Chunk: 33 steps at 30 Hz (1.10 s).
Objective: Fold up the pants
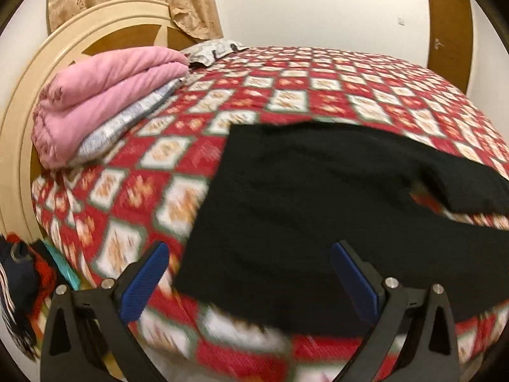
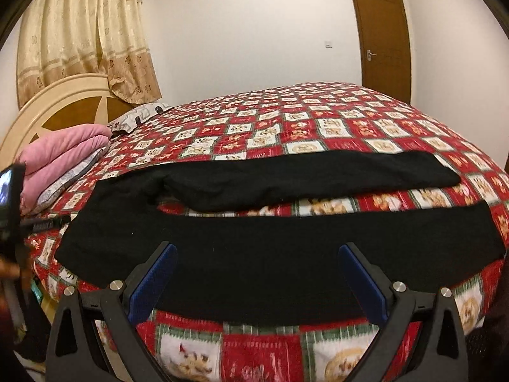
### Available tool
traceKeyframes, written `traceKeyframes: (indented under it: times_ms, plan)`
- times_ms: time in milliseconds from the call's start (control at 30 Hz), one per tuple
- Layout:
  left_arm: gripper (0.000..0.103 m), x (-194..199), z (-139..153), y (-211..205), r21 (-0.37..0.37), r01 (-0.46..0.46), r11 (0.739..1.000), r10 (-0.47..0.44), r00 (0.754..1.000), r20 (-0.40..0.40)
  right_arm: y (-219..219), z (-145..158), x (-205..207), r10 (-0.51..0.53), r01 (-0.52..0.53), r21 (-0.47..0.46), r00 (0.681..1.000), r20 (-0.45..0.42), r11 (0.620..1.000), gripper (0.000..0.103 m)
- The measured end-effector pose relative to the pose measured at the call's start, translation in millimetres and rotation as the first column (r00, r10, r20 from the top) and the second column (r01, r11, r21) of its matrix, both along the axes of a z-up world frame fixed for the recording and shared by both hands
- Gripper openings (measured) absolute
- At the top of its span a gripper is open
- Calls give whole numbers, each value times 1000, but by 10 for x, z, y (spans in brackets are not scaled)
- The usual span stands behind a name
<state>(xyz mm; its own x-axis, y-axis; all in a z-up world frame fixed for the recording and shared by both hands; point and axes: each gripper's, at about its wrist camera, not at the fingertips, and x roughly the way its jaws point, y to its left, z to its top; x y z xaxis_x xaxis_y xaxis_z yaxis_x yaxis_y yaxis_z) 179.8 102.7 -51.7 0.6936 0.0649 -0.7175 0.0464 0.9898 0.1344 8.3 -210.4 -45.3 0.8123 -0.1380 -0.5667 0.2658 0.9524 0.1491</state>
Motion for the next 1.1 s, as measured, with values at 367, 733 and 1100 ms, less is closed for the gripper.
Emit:
traceKeyframes:
  times_ms: [367,733,1100]
  plan:
    - [93,1577,-199,172,-27,4,1000,-7,993,-118,80,-53,608,98,-100,-16,992,-76,995,100]
    - [87,1925,-568,225,-145,62,988,-88,980,-181,-408,-40,1501,208,-198,77,966,-151,977,74]
    - [74,1975,-554,236,-159,96,983,-121,980,-160,-670,-477,3113,355,-377,11,862,-362,926,74]
